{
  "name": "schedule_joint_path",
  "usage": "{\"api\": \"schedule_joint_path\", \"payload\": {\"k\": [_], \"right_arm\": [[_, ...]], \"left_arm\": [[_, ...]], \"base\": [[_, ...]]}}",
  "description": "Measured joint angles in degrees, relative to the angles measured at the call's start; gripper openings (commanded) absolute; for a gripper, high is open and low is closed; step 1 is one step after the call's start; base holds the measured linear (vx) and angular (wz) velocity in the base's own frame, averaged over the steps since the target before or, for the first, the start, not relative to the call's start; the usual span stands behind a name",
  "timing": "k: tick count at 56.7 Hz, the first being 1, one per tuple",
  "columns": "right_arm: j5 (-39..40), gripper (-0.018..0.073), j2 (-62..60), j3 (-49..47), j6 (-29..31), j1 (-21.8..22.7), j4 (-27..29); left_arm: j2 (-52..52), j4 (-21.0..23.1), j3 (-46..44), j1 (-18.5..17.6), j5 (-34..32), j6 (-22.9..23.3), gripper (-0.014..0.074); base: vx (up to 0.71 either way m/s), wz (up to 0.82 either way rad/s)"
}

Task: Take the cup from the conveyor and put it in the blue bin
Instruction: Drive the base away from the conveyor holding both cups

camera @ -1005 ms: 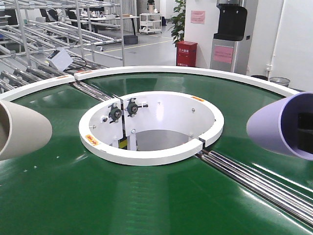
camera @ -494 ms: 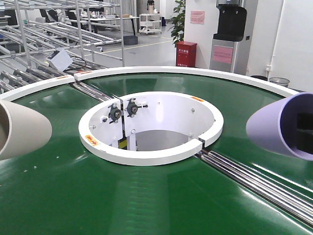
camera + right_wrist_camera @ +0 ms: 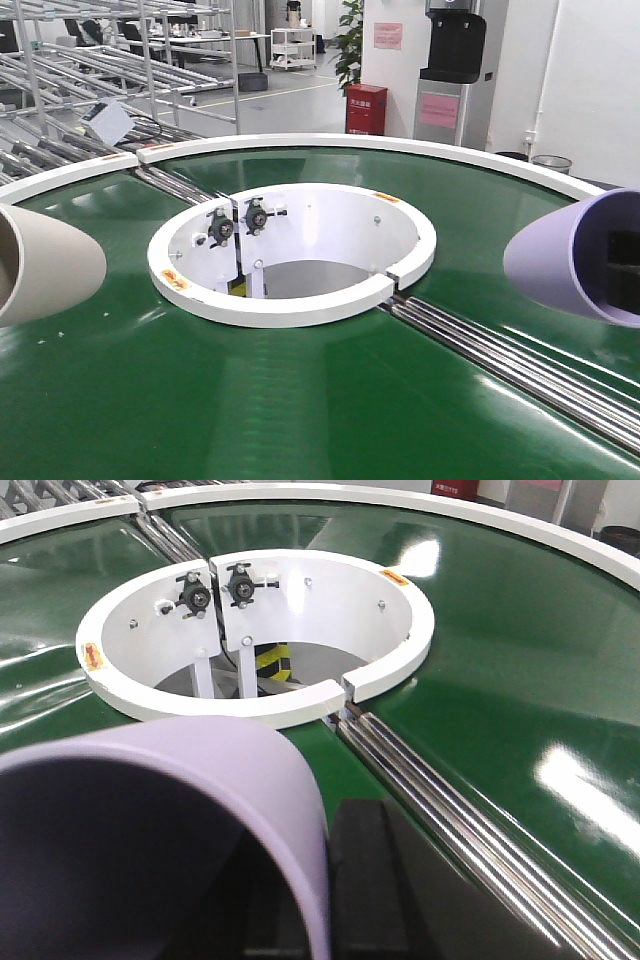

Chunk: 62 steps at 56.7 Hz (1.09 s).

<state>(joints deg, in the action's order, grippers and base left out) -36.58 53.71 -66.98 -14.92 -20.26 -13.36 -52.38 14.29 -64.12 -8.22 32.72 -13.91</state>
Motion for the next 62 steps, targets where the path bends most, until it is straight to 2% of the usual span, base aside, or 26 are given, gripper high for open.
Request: {"api": "schedule_joint_path", "payload": {"k": [42,62], "right_arm": [[-0.01,-0.0008,0.00,0.00,0.00,0.00,0.00],[-0.06,-0.0008,0.00,0.00,0.00,0.00,0.01]], "left_arm": [[0.00,0.06,0.00,0.00,-0.01,0.00,-0.0008],[0.00,0.06,0.00,0.00,-0.01,0.00,-0.0008]], "base": [[-0.19,-0.03],[-0.22,-0.27]]}}
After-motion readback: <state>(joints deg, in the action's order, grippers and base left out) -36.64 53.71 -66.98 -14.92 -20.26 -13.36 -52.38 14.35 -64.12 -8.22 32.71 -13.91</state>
